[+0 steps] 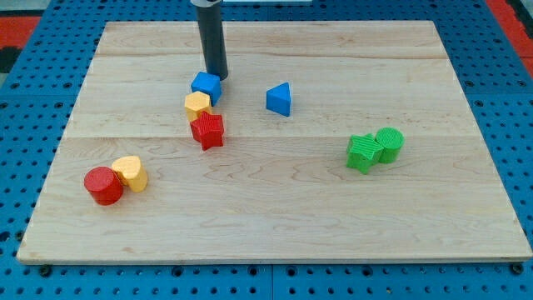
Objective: Move the blue cube down to the blue triangle
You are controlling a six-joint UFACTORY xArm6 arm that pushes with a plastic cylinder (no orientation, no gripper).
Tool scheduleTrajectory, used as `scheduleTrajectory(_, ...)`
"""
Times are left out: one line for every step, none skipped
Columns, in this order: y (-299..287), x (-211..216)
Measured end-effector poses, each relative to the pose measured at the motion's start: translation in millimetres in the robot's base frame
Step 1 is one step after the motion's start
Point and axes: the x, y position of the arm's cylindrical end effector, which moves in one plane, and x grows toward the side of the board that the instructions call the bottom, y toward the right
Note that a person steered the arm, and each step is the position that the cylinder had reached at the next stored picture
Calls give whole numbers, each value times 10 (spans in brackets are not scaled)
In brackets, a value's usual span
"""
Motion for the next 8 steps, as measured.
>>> scheduleTrajectory(-453,-39)
scheduleTrajectory(-153,133)
scheduleTrajectory(-233,136)
scheduleTrajectory(-187,242)
scheduleTrajectory(-54,386)
scheduleTrajectory(9,707)
scheduleTrajectory(446,795)
scheduleTrajectory(648,795)
